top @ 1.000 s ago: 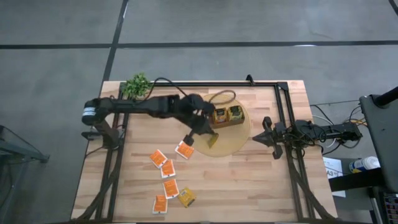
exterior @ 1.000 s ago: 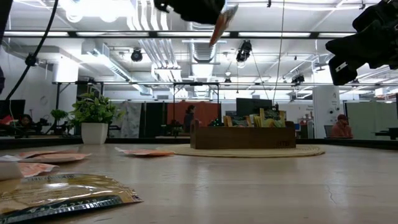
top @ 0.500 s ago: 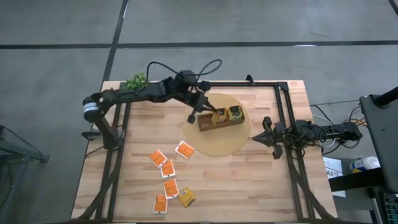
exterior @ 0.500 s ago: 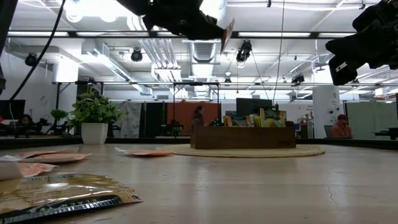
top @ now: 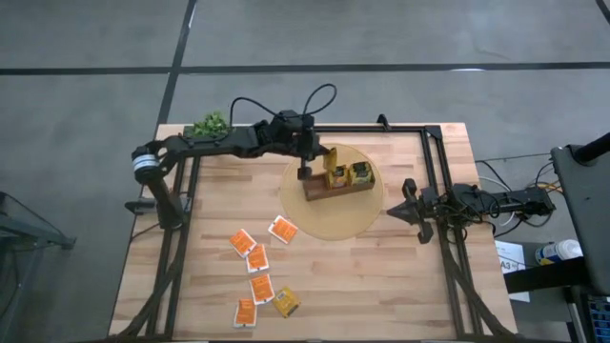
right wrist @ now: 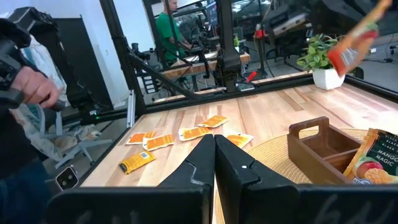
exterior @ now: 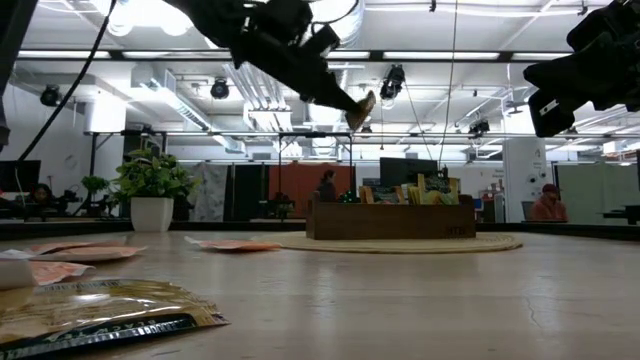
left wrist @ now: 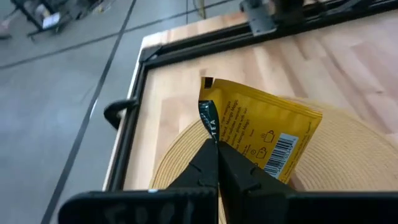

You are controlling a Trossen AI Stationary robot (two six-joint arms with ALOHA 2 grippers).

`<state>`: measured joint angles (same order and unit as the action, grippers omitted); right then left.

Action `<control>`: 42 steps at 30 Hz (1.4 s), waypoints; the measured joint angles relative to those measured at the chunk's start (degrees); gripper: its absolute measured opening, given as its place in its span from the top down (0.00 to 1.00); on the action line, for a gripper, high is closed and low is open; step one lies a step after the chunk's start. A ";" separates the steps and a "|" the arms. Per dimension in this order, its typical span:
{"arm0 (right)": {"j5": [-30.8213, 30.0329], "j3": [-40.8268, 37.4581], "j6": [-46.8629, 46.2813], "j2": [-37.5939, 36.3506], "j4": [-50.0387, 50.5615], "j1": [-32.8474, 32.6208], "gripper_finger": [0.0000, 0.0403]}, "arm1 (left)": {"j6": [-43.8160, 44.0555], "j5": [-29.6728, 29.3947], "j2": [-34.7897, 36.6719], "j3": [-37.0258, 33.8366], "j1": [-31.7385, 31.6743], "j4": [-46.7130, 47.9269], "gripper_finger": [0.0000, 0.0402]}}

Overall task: Pick & Place Tea
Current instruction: Put the top orange tea bag into the middle section of the wooden organizer

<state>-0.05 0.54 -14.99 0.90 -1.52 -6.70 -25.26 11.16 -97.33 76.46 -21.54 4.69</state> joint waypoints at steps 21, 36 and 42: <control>0.00 0.00 0.00 -0.02 0.02 -0.02 0.98 | 6.33 -8.29 -9.76 12.49 2.03 8.33 1.00; -0.01 0.00 0.00 -0.02 0.01 0.00 0.98 | 10.07 -15.54 -9.89 12.40 6.51 9.29 1.00; -0.02 0.01 0.00 -0.02 0.00 0.00 0.98 | 7.45 -11.27 -11.50 12.40 6.62 7.80 1.00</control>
<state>-0.08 0.55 -14.99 0.89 -1.52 -6.70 -17.81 -0.11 -108.83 88.86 -14.92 12.48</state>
